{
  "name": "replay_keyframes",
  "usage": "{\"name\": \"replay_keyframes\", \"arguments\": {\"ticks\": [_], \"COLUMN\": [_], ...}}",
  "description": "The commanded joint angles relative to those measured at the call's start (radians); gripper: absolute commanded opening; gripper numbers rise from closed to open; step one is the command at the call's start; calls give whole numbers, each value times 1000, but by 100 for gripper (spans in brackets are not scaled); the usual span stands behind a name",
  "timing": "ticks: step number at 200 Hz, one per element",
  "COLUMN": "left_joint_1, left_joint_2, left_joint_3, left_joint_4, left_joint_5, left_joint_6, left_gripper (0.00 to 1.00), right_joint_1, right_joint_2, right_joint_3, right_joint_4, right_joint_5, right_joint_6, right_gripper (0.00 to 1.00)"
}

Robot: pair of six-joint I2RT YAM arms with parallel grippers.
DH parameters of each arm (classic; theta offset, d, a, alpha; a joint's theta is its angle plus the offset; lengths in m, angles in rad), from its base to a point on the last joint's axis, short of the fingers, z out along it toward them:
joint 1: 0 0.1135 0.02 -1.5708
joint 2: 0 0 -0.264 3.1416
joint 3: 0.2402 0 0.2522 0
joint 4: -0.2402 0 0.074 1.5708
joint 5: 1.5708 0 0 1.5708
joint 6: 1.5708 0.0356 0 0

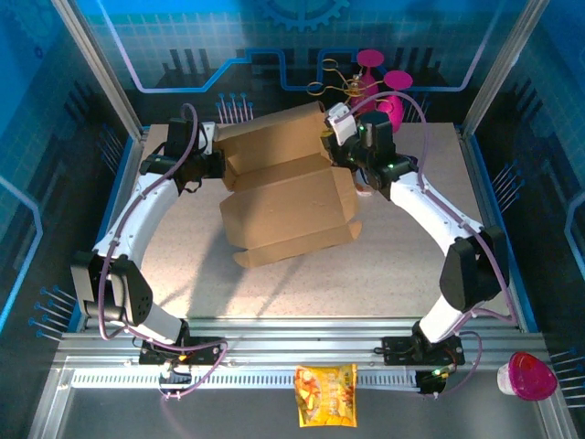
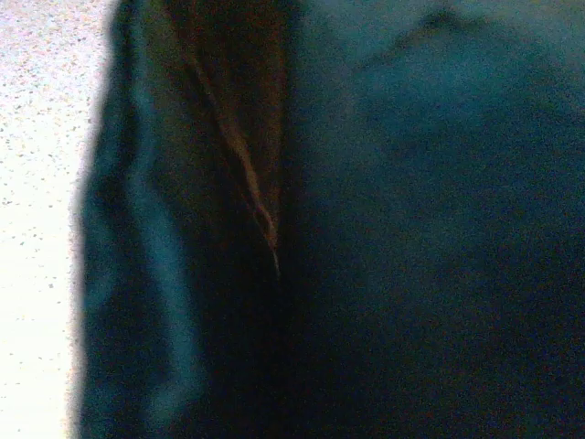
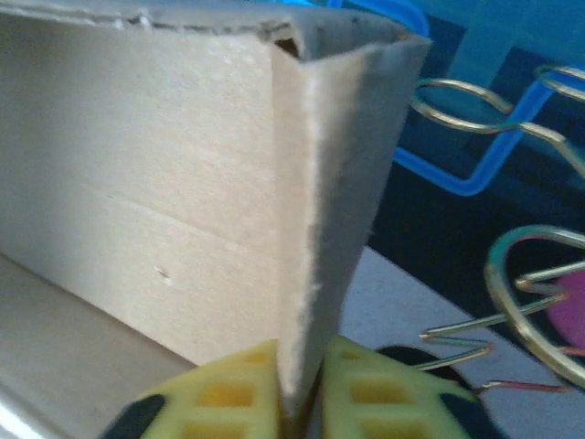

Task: Fold the paper box

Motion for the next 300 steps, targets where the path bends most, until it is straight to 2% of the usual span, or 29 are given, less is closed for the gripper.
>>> {"name": "replay_keyframes", "arguments": {"ticks": [1,37,47,76,149,166,205,223,268,300], "left_joint_1": [-8,-7,-8,-8,-8,-8,-8,-9,-27,-46], "left_joint_2": [-30,-34,-35,-38,-39,-40,-37,-31,-15,-2], "left_joint_3": [-1,-2,-3,-6,-7,-8,1,9,31,42], "left_joint_4": [17,13,11,9,10,11,8,1,-24,-41], "left_joint_5": [47,44,43,45,48,48,46,42,-16,-71], "left_joint_6": [1,-3,-2,2,0,-1,-9,-14,-48,-91], "left_gripper": [0,0,0,0,0,0,0,0,0,0], "right_joint_1": [49,75,72,47,5,-2,0,10,86,138], "right_joint_2": [16,-2,0,7,34,39,44,41,63,85], "right_joint_3": [30,-14,-13,10,62,71,78,75,119,171], "right_joint_4": [4,74,76,81,62,58,42,38,-37,-129], "right_joint_5": [71,127,131,120,88,80,96,153,473,700], "right_joint_6": [28,40,37,46,57,65,69,68,48,133], "right_gripper": [0,0,10,18,30,28,8,0,0,0]}}
